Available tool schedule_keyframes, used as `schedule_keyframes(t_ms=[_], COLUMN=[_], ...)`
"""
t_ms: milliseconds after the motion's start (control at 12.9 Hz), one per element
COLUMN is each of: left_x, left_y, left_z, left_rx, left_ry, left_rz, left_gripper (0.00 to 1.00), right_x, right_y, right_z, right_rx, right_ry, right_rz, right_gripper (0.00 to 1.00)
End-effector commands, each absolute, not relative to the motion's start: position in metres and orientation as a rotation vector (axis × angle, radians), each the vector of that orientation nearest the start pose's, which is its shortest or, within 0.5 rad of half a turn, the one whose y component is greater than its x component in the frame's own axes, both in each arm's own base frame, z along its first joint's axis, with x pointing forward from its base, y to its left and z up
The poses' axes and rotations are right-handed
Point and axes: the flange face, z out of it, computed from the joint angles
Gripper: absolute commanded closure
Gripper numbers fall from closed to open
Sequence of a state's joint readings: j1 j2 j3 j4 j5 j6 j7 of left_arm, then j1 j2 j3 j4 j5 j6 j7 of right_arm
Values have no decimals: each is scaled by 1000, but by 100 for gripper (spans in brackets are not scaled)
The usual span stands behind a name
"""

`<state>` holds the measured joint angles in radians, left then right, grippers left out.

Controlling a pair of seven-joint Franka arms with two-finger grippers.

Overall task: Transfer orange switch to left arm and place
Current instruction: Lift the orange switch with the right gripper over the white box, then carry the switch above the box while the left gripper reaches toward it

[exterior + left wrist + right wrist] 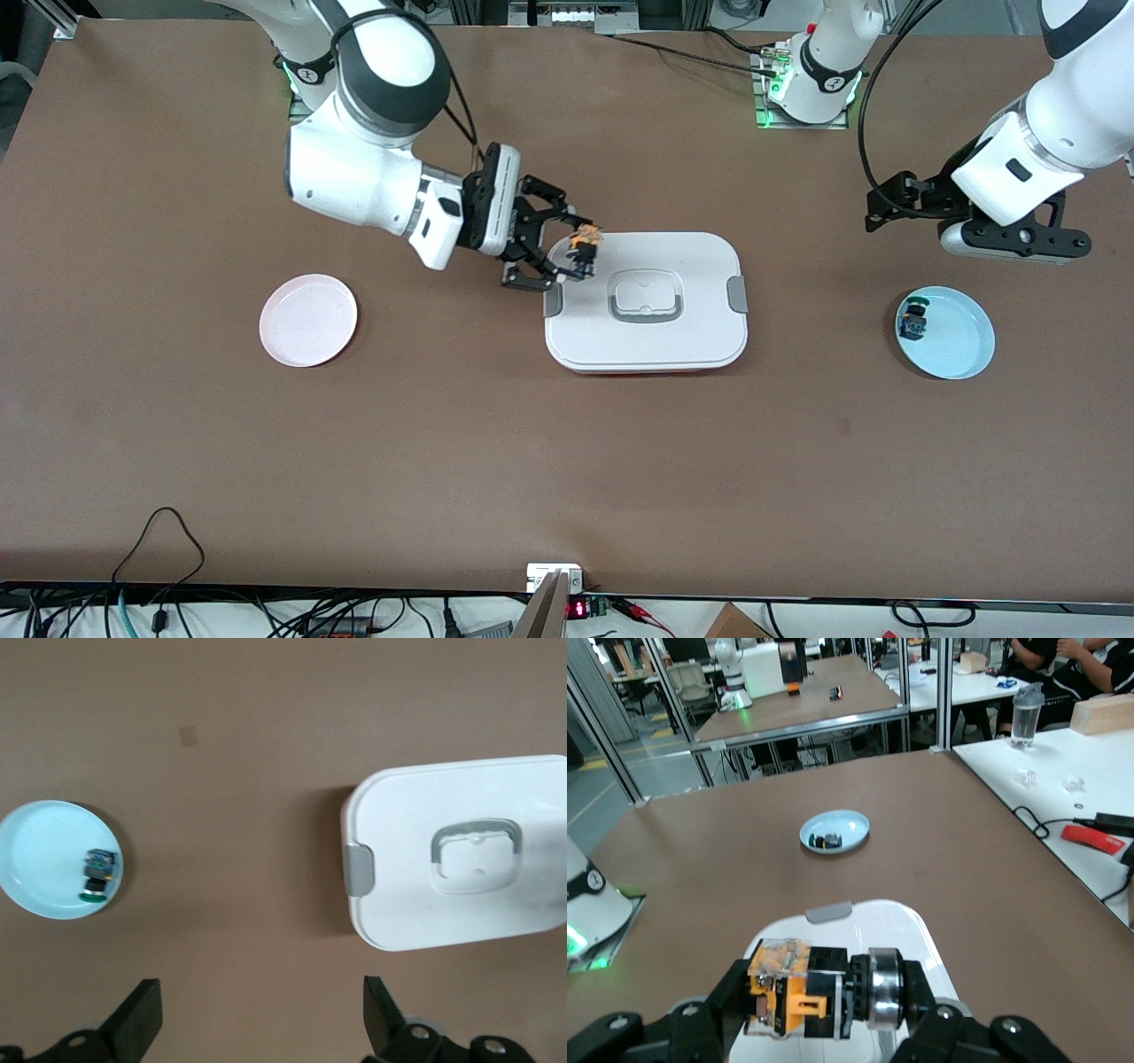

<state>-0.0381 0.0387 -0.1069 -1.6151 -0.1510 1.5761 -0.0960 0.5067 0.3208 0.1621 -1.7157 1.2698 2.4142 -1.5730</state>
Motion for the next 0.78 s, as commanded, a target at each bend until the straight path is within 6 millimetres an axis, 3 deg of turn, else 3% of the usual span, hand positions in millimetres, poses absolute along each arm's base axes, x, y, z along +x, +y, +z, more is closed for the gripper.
schedule_keyframes(t_ms=[0,233,388,465,543,698], left_x=[558,564,575,581,581,582], left_y=[-101,-94,-94,-86,-91,-109], left_z=[571,535,506,496,484,471], left_rx=[-3454,-3628,-3780,-3833,-3869,-4135], left_ry=[30,-45,-104,-156,-123,53], left_rz=[388,810,1189,1299,1369,1383], left_gripper=[0,0,0,0,0,0], right_x=[530,528,521,518,523,536], right_y=[440,448,456,464,471,480], right_z=[462,473,473,473,473,471], right_rx=[-1633,-1502,-1473,-1458,-1439,-1404], right_ry=[-1319,-1263,-1242,-1235,-1209,-1167], right_rz=[-955,-1115,-1136,-1137,-1160,-1212], right_gripper=[99,99,99,99,99,99])
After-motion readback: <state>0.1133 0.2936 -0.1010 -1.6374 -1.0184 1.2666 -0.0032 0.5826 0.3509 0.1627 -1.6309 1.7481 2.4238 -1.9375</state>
